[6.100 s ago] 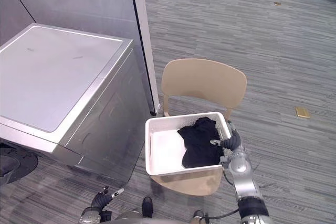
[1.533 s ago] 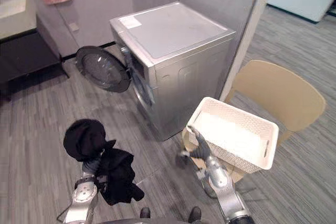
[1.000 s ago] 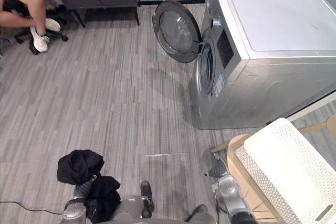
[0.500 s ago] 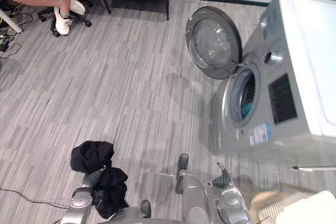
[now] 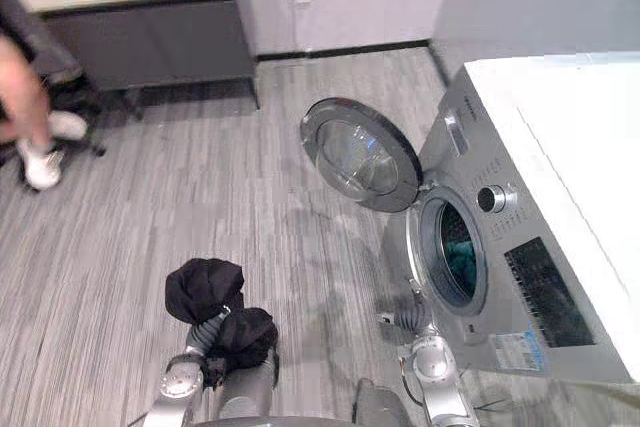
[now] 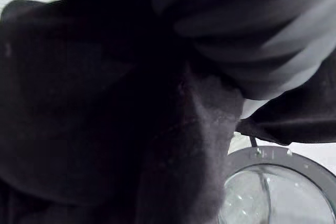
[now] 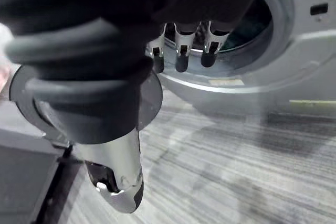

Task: Pick up the laundry basket with both hands and put the clothes into the washing machine.

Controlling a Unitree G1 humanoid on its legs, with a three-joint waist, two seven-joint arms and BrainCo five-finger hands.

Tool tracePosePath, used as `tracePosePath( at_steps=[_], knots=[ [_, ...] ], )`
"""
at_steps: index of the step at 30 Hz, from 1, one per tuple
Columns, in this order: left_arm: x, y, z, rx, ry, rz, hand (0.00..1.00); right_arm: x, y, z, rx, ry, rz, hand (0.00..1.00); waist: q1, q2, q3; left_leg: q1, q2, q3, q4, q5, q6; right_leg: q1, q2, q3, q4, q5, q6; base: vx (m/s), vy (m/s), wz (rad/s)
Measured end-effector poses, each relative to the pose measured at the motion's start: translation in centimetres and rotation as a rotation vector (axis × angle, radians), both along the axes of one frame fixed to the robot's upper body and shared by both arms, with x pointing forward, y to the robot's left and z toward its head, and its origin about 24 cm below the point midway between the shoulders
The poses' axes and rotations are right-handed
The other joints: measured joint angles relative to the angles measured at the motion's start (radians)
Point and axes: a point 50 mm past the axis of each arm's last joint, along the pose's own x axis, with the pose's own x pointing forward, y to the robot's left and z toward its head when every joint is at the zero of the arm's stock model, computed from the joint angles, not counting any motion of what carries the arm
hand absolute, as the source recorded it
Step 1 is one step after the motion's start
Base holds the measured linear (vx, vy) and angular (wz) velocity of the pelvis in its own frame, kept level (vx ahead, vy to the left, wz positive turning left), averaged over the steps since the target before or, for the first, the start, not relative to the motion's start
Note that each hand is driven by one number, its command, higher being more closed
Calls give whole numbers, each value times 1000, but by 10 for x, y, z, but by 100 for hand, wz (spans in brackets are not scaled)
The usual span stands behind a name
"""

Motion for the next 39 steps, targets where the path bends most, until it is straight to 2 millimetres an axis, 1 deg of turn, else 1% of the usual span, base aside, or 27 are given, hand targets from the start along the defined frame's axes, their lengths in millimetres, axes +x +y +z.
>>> tracePosePath(
  at_steps=[1, 2, 3, 5, 6, 8, 9, 11, 12, 13, 16, 18, 19, 20, 21, 22, 24, 26, 27, 28, 29, 30, 31, 32, 34, 37, 39],
  knots=[
    [2, 3, 1, 11, -4, -3, 100, -4, 5, -3, 21, 14, -6, 0, -5, -25, -5, 4, -17, 24, 14, -21, 18, 0, -25, 8, 2, -8, 13, 316, 489, -98],
    [3, 8, 3, 27, -9, -5, 100, -12, 11, -8, 46, 35, -16, 0, -5, -66, -25, 8, -31, 86, 37, -56, 41, -8, -62, 45, -6, -6, 32, 199, 260, -76],
    [3, 10, 3, 32, -10, -6, 100, -14, 13, -10, 54, 41, -19, 0, 0, -82, -34, 13, -31, 119, 51, -73, 56, -13, -71, 67, -7, 1, 41, 229, 327, -130],
    [2, 15, 4, 52, -6, -8, 100, -10, 19, -11, 70, 45, -16, 0, -2, -104, -48, 57, -17, 264, 59, -113, 93, -61, -114, 74, 4, 51, 80, 180, 310, -162],
    [5, 15, 5, 53, -13, -9, 100, -8, 19, -11, 71, 40, -14, 0, -1, -99, -45, 72, -6, 307, 53, -120, 100, -81, -120, 54, 8, 70, 88, 121, 265, -181],
    [9, 19, 7, 70, -22, -11, 100, 2, 27, -16, 80, 64, 13, 0, 1, -103, -48, 144, 13, 460, -22, -122, 107, -156, -155, -108, 33, 126, 70, 83, 212, -217],
    [11, 25, 7, 84, -22, -9, 100, 6, 31, -23, 83, 99, 34, 0, -2, -101, -47, 204, 28, 567, -72, -121, 108, -173, -170, -307, 21, 149, 27, 69, 142, -208],
    [12, 32, 4, 109, 1, -6, 100, 8, 32, -27, 79, 125, 46, 0, -6, -99, -49, 236, 29, 619, -98, -119, 107, -168, -166, -489, -46, 170, -9, 82, 66, -168],
    [17, 35, 3, 116, 9, -6, 100, 7, 26, -30, 60, 150, 47, 0, -17, -98, -49, 243, 33, 627, -111, -119, 107, -169, -165, -541, -74, 198, -32, 104, -3, -120],
    [19, 38, 3, 122, 10, -1, 100, 8, 22, -31, 51, 159, 45, 0, -27, -91, -44, 245, 33, 627, -118, -119, 107, -172, -166, -561, -70, 204, -42, 146, -78, -104],
    [21, 32, 1, 104, 18, -5, 100, -8, -2, -40, 11, 225, -15, 0, -67, -58, -27, 313, 40, 645, -104, -112, 95, -133, -150, -544, -70, 196, -50, 128, -90, -57],
    [18, 30, -2, 96, 27, -3, 100, -21, -8, -45, -1, 260, -25, 0, -67, -56, -26, 316, 78, 645, 26, -108, 87, -88, -132, -518, -86, 179, -46, 156, -121, -59],
    [15, 30, -3, 94, 34, -1, 100, -25, -9, -47, -1, 269, -29, 0, -62, -50, -23, 304, 115, 637, 135, -106, 83, -62, -114, -501, -91, 168, -49, 144, -109, -84],
    [10, 28, -6, 87, 48, 2, 100, -27, -11, -47, -1, 272, -36, 0, -53, -28, -14, 275, 172, 585, 291, -78, 81, -28, -81, -474, -91, 154, -56, 137, -99, -114],
    [3, 26, -9, 79, 66, 6, 100, -27, -11, -47, 4, 268, -51, 0, -52, -16, -16, 219, 197, 509, 428, 0, 119, -12, -57, -431, -90, 136, -61, 165, -64, -110],
    [0, 26, -10, 77, 74, 7, 100, -26, -11, -46, 9, 261, -60, 0, -44, -16, -18, 185, 201, 471, 489, 51, 122, -7, -57, -401, -93, 133, -68, 137, 37, -115],
    [1, 20, -12, 70, 79, -17, 100, -23, -12, -44, 24, 245, -90, 0, -23, -21, -13, 105, 172, 369, 562, -84, 100, -6, -46, -329, -106, 123, -81, 152, 63, -95],
    [1, 17, -12, 56, 75, -15, 100, -21, -17, -43, 46, 234, -141, 0, -22, -27, -9, 74, 98, 297, 409, -154, 99, 1, -53, -272, -114, 132, -67, 171, 87, -78],
    [1, 16, -12, 52, 75, -13, 100, -20, -18, -43, 51, 231, -153, 0, -22, -27, -9, 76, 77, 275, 333, -156, 96, 3, -55, -258, -115, 133, -65, 175, 175, -76],
    [1, 14, -13, 39, 73, -7, 100, -21, -20, -44, 52, 233, -179, 0, -21, -26, -9, 83, 29, 208, 165, -150, 87, 3, -62, -235, -112, 133, -57, 171, 247, -72],
    [2, 12, -13, 28, 70, -8, 100, -25, -26, -47, 46, 255, -202, 0, -20, -6, -19, 115, -15, 121, -28, -98, 37, 0, -62, -207, -107, 126, -26, 167, 273, -75],
    [1, 13, -14, 32, 75, -9, 100, -26, -27, -49, 45, 269, -207, 0, -18, -16, -12, 124, -31, 112, -40, -69, 56, -3, -63, -191, -102, 117, -2, 143, 228, -50],
    [5, 10, -15, 30, 77, -22, 100, -29, -24, -52, 56, 283, -212, 0, -21, -37, -15, 133, -55, 125, -42, -68, 62, 1, -87, -187, -103, 120, 9, 154, 198, -21],
    [9, 10, -13, 32, 68, -25, 100, -33, -23, -54, 61, 293, -222, 0, -25, -43, -15, 133, -66, 139, -34, -76, 74, 5, -104, -189, -105, 119, 12, 192, 263, -16],
    [11, 8, -12, 28, 61, -27, 100, -38, -24, -55, 63, 302, -230, 0, -17, -42, -13, 146, -82, 185, -10, -103, 95, 5, -132, -167, -87, 111, 27, 131, 220, -32],
    [11, 6, -12, 26, 58, -38, 100, -30, -22, -51, 69, 272, -219, 0, -9, -33, -6, 153, -79, 250, 37, -154, 115, -39, -146, -117, -16, 90, 62, 7, 107, -63],
    [23, 4, -1, 25, -8, -39, 100, -18, -22, -45, 66, 231, -213, 0, -7, -26, 27, 87, -65, 285, 137, -197, 128, -152, -149, -89, 125, 57, 75, -81, 76, -54]
  ],
)
